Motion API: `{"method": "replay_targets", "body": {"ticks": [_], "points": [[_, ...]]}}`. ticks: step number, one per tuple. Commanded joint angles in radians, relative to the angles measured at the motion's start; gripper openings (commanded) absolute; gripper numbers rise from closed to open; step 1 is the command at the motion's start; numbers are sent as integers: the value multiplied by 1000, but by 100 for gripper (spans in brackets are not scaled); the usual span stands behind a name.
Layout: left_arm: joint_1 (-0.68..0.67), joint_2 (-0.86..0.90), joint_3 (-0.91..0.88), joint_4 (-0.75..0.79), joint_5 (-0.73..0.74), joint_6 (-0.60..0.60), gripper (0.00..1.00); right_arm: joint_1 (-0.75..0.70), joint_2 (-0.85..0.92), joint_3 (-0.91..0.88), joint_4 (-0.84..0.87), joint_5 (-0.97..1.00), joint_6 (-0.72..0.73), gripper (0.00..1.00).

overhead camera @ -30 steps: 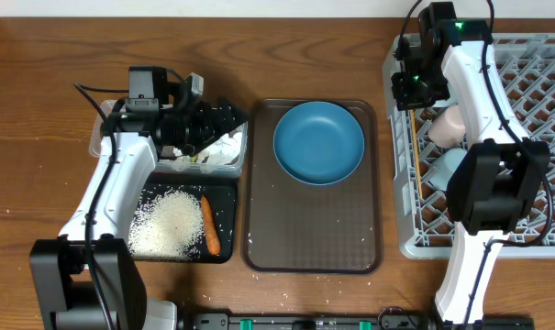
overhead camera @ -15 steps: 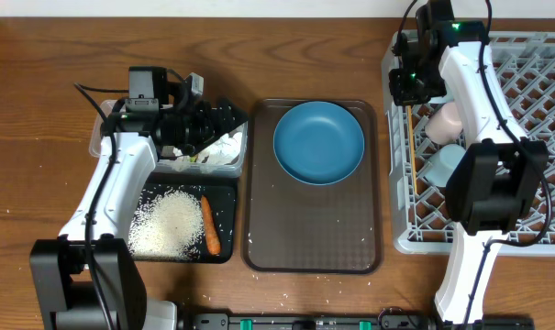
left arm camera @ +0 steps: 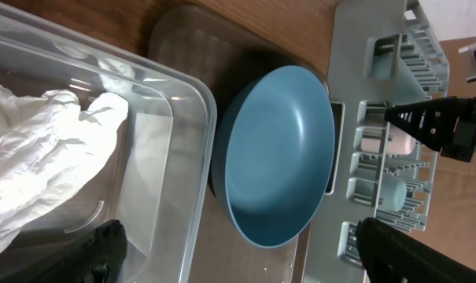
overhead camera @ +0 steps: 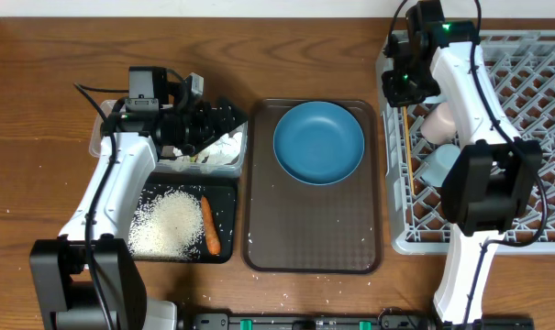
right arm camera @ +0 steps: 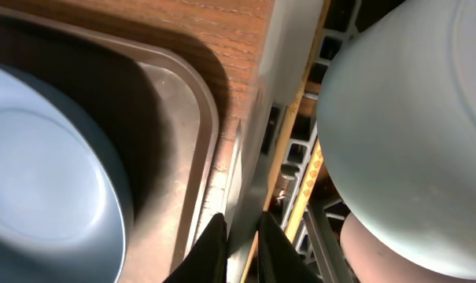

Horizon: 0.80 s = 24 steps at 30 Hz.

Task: Sort waste into correct bins and load items into the dishwasher rack

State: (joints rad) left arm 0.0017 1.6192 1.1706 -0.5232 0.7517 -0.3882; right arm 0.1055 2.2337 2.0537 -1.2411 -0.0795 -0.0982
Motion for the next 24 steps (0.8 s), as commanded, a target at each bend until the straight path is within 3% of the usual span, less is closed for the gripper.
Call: {"method": "replay_targets", "body": {"ticks": [1,4,6,7,9,18,24], "points": [[-1,-22,-6,1,-6,10,95,42,-19,-4,2,-5,-45,13],[-1,-22,-6,1,-5,10,95,41,-19,-4,0,30,-46,22],[-1,-22,-6,1,-6,10,95,40,-19,-4,0,31,-53,36],[-1,-22,-6,1,-6,10,95,40,-19,-2,0,32,-53,48],[-1,-22,-6,1,-5,10,95,40,-19,7,-4,31,-53,56],[-1,-22,-6,1,-5,10,95,55,-20,209,-176,28,-20,60],[-1,-22,-6,1,-5,10,95,109,-20,299,-294,-72,-3,60]]}}
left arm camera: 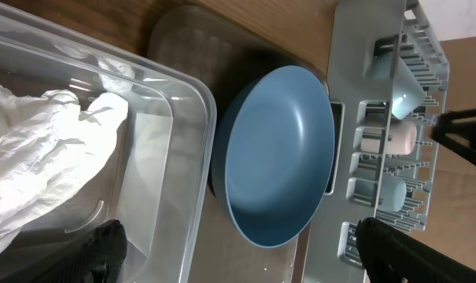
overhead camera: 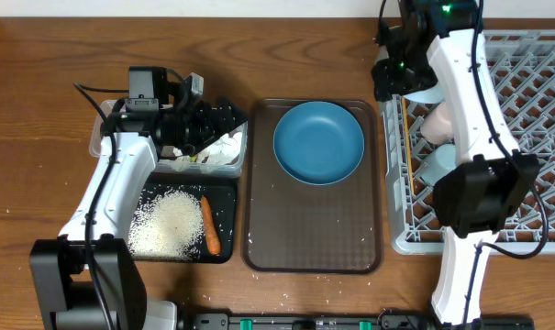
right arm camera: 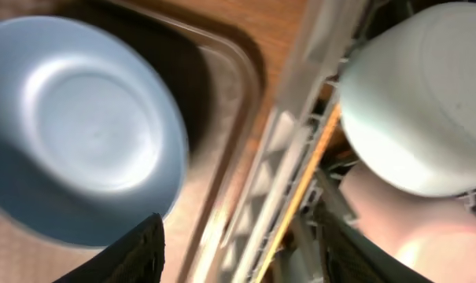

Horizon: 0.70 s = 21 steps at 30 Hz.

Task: Sort waste into correct bins and load items into the dishwasher rack

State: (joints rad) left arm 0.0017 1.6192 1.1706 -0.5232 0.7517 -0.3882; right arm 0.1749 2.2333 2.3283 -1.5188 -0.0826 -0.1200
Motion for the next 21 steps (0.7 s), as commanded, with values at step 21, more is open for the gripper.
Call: {"method": "replay_targets", "body": {"ticks": [21], "points": [[243,-22,-6,389,75,-388,95,354,-19,-32,20,-143,45,61]]}}
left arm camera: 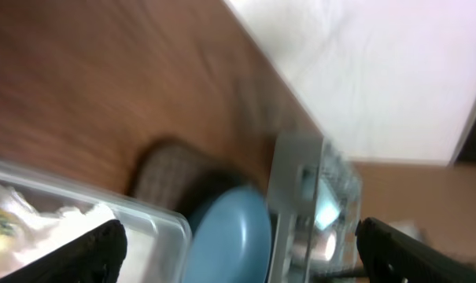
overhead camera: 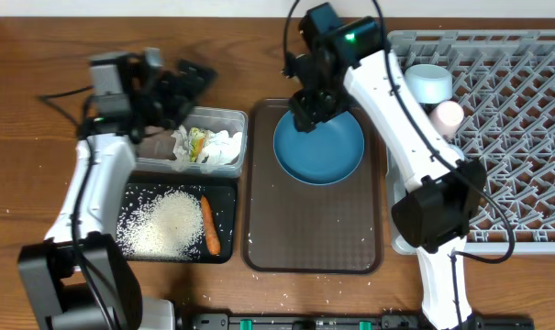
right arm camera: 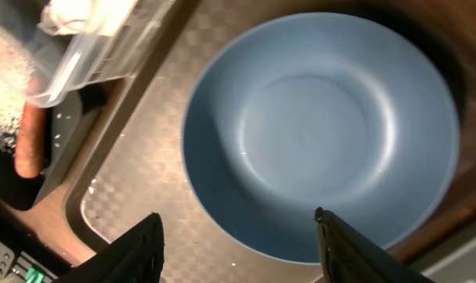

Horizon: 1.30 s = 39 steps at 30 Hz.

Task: Sort waste into correct bins and load items into the dishwasher rack
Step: 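Move the right gripper to the blue plate and grasp its rim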

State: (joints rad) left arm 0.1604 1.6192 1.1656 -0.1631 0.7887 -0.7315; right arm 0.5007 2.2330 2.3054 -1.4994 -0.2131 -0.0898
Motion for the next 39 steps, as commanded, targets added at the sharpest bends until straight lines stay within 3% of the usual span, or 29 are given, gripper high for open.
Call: {"method": "replay_targets", "body": {"ticks": [1,10,22,29,34,39], "points": [[113,-22,-1,35,38,-45,95,37,-19,-10,0,-12,16,61],[295,-22,-1,30,71,-45,95,115,-19,-94,99,26,56,59],[304,-22,-1,30,75,-45,95,187,-19,-380,318,53,112,53],[304,-22,-1,30,75,-45,95,204,-19,-463,349,79,112,49],[304,-22,-1,30,75,-45,95,204,-19,-477,357,79,112,32],[304,-22,-1,30,75,-45,95,204,-19,-477,360,86,112,29]]}}
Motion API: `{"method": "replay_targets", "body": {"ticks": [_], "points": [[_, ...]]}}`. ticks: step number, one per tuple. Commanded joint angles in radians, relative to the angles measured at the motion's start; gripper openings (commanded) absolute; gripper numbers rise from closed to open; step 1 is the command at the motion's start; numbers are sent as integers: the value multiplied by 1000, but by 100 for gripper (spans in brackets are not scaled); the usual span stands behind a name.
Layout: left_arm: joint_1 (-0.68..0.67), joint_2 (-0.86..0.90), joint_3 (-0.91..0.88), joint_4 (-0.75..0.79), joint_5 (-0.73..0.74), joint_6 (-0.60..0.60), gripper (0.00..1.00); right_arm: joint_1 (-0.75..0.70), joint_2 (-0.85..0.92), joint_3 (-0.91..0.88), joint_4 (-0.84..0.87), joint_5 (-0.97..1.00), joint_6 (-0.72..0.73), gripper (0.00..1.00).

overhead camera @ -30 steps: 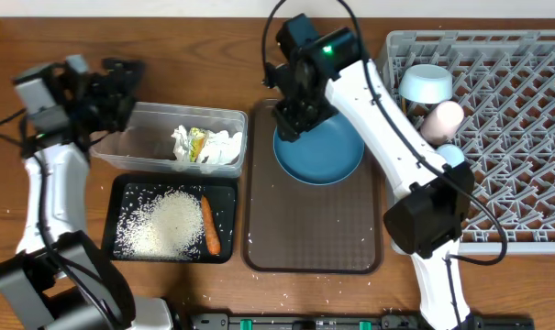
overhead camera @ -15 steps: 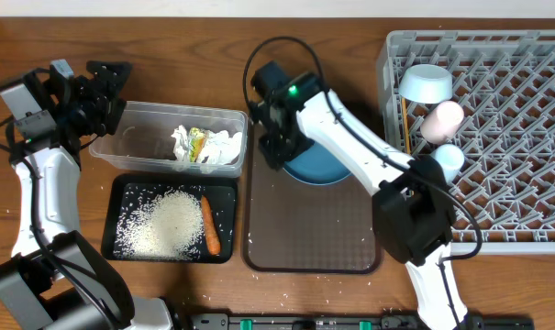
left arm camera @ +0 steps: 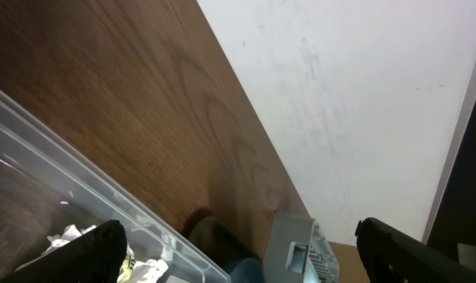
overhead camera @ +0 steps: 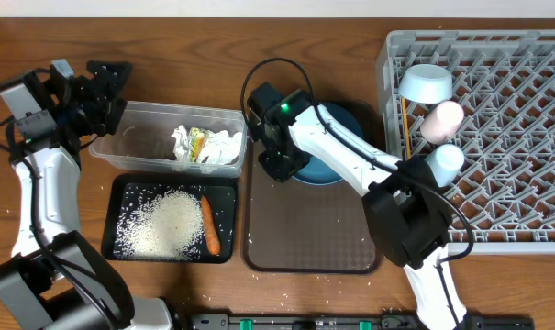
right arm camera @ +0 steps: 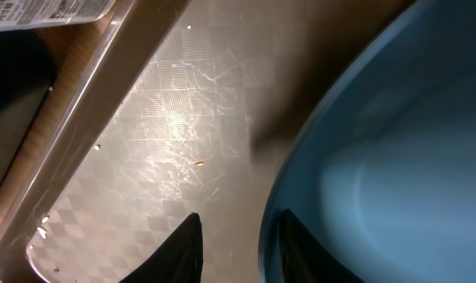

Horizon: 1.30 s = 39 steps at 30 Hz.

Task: Sort waste into correct bins and load items into the dishwasher rack
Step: 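Move the right gripper to the blue plate and grasp its rim, then lift the blue plate and carry it over the dish rack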

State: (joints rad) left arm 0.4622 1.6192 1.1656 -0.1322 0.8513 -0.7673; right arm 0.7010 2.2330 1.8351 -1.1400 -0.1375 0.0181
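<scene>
The blue bowl [right arm camera: 379, 157] sits at the back of the brown tray [overhead camera: 314, 229]; the overhead view shows only part of the bowl [overhead camera: 349, 117] beside my right arm. My right gripper [right arm camera: 239, 212] is low at the bowl's left rim. It is open, with one finger inside the bowl, the other over the tray and the rim between them. Overhead, the right gripper [overhead camera: 279, 165] is at the tray's back left. My left gripper [left arm camera: 239, 228] is open and empty, held high. Overhead, the left gripper [overhead camera: 107, 87] is beyond the left end of the clear bin [overhead camera: 139, 137].
Crumpled paper [overhead camera: 204, 145] lies in the clear bin. A black tray [overhead camera: 130, 188] holds rice and a carrot [overhead camera: 208, 225]. The grey dishwasher rack [overhead camera: 497, 156] at right holds a pale bowl [overhead camera: 426, 82], a pink cup [overhead camera: 442, 119] and a light blue cup [overhead camera: 439, 160].
My right gripper was wide open above the bowl's middle; it is now down at the left rim, its fingers closer together astride it. My left arm is further back and to the left.
My right gripper was shut at the rack's left edge while the left hung open by the clear bin. The right was then open over that edge, later above the blue bowl, with the left beyond the bin's far left end. Now it straddles the bowl's rim.
</scene>
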Motion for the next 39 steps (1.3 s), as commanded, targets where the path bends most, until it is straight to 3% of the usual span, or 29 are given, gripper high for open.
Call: {"method": "replay_targets", "body": {"ticks": [1,8,23,29,36,39], "points": [[2,-22,-1,-1,12,-9,95,3,-19,-6,0,11,3,29],[2,-22,-1,-1,12,-9,95,3,-19,-6,-7,37,4,21],[2,-22,-1,-1,12,-9,95,4,-19,-6,-8,52,4,21],[2,-22,-1,-1,12,-9,95,3,-19,-6,-12,52,4,1],[2,-22,-1,-1,12,-9,95,4,-19,-6,-12,51,4,5],[2,-22,-1,-1,12,-9,95,4,-19,-6,-23,52,4,17]]}}
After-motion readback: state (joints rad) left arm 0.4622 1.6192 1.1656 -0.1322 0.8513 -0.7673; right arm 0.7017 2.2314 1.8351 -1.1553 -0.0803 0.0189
